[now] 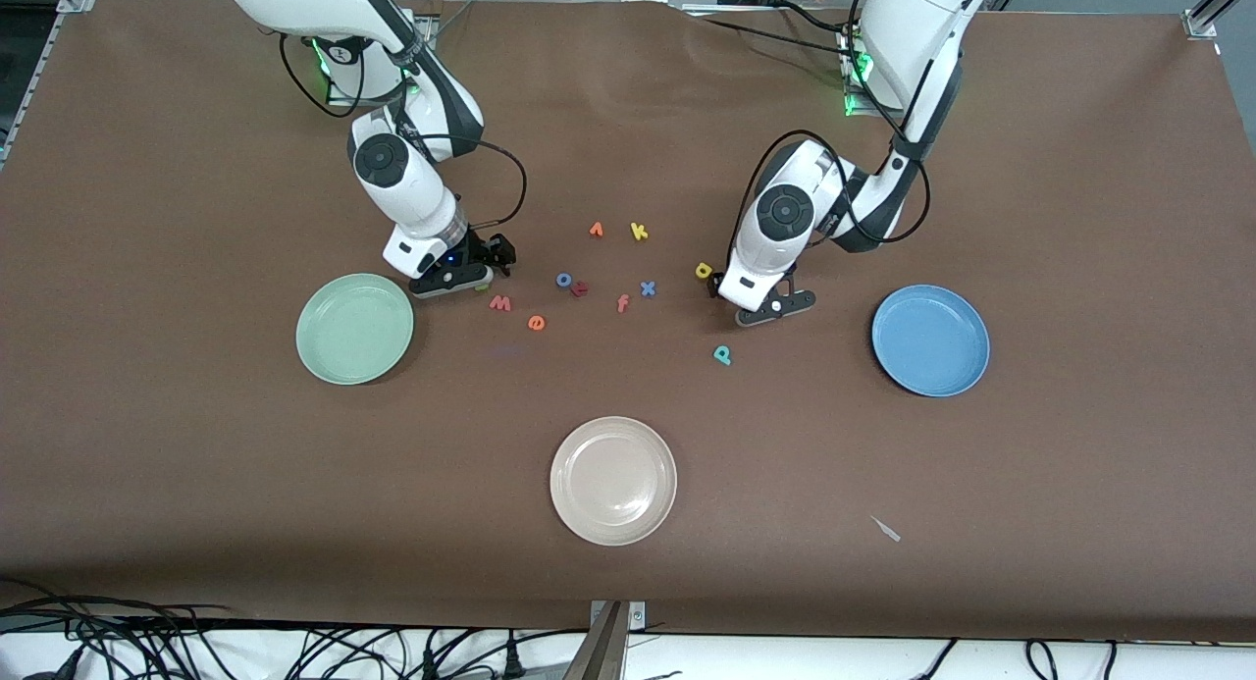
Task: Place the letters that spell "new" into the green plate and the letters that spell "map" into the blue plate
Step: 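Grasp the blue m with the left gripper while the right gripper grasps the green n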
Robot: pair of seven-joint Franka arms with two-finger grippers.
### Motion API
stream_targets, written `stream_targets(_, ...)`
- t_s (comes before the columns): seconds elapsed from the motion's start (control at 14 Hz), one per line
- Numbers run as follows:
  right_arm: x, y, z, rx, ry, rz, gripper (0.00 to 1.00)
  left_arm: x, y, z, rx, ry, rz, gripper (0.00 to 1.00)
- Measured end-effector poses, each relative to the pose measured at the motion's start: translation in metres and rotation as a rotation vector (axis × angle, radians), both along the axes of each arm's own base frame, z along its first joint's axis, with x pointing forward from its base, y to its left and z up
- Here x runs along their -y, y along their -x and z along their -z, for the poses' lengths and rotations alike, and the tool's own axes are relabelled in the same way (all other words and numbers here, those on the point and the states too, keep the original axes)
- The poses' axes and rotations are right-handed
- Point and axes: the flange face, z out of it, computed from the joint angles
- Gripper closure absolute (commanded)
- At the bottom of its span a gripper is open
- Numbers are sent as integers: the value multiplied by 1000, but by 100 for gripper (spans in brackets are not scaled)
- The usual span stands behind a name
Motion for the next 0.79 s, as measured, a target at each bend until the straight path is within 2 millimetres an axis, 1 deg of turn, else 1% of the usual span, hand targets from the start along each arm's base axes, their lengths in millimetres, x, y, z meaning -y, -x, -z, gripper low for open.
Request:
stream_targets(0.14, 3, -1, 0, 1, 2, 5, 21, 1, 0, -1, 1, -1, -9, 33)
stream_targets(0.21, 3, -2, 0, 1, 2, 7, 24, 1, 1, 0, 0, -2, -15, 37)
stream_targets(0.29, 3, -2, 0, 1, 2, 7, 27, 3, 1, -1, 2, -1, -17, 40)
stream_targets(0.43, 3, -1, 1, -1, 3, 7, 35, 4, 1, -1, 3, -1, -18, 51)
stream_targets(0.64, 3, -1, 3, -1, 2, 7, 43, 4, 2, -3, 2, -2, -19, 68)
stream_targets(0.79, 3, -1, 7, 0, 0, 8, 54, 3, 1, -5, 1, -5, -20, 84)
